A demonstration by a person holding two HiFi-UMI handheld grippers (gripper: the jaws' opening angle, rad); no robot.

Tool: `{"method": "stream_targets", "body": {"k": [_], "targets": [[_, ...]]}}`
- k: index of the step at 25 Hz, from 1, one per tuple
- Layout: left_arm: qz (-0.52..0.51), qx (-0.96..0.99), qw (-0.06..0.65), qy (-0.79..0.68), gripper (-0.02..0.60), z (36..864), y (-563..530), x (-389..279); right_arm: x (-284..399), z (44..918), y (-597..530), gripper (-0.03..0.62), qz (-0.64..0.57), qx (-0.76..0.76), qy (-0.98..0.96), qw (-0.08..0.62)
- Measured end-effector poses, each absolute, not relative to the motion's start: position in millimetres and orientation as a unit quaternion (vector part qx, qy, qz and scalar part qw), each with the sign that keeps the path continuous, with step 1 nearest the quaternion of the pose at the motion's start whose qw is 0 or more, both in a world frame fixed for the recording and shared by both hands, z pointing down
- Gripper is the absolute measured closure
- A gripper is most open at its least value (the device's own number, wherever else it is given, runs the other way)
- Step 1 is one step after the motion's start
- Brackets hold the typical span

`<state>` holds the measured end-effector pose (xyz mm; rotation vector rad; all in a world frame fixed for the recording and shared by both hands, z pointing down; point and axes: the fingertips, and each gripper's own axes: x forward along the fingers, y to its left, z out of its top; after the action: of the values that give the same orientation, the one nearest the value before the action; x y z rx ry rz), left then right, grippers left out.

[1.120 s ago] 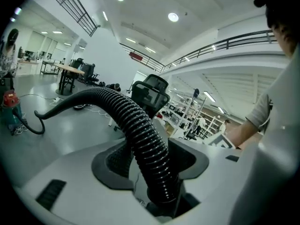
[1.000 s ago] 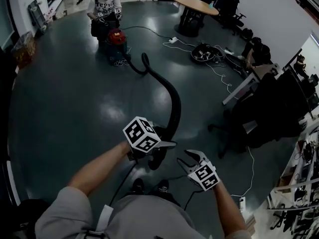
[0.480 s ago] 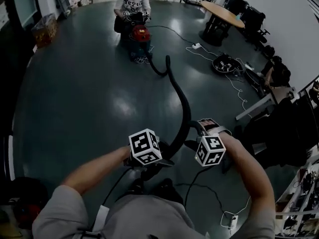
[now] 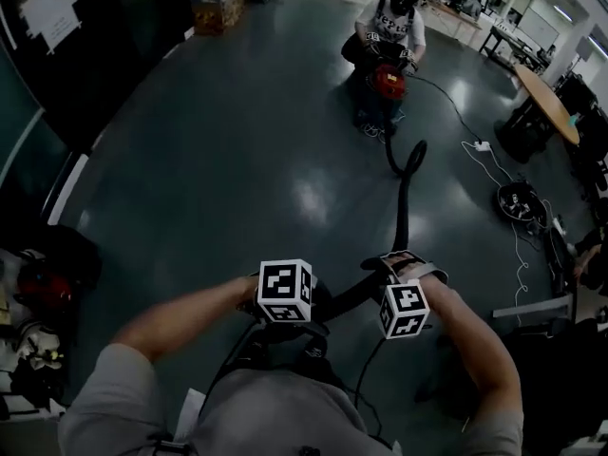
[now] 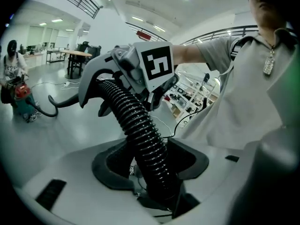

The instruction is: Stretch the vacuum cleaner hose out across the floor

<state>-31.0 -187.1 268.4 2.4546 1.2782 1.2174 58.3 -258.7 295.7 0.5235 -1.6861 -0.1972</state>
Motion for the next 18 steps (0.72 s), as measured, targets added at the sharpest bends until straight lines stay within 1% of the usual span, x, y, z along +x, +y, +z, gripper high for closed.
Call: {"method": "stream_targets", "body": {"k": [3,6,10,13,17,18], "targets": [[0.394,0.825,0.070,0.399,0.348,261,-177,-26,61,286,-247,0.437,-0.065,0.249,-0.754,0.604],[0.394,0.824,0.062,0.402,0.348,268,-180,-33,54,289,-245,0.442,-0.043,0.252,-0.758,0.600],[0.402,0.823,0.031,0.400,0.347,282,-169,-37,52,290,-223,0.450,-0.016,0.256,-0.742,0.620],[0.398,0.839,0.012,0.371,0.348,290,-170,-42,49,289,-204,0.451,0.010,0.266,-0.722,0.639],[0.371,0.881,0.042,0.291,0.342,299,-195,-64,39,290,-193,0.453,0.041,0.288,-0.688,0.664],[0.360,0.892,0.050,0.270,0.328,298,-203,-73,37,288,-191,0.453,0.047,0.299,-0.681,0.667]]}}
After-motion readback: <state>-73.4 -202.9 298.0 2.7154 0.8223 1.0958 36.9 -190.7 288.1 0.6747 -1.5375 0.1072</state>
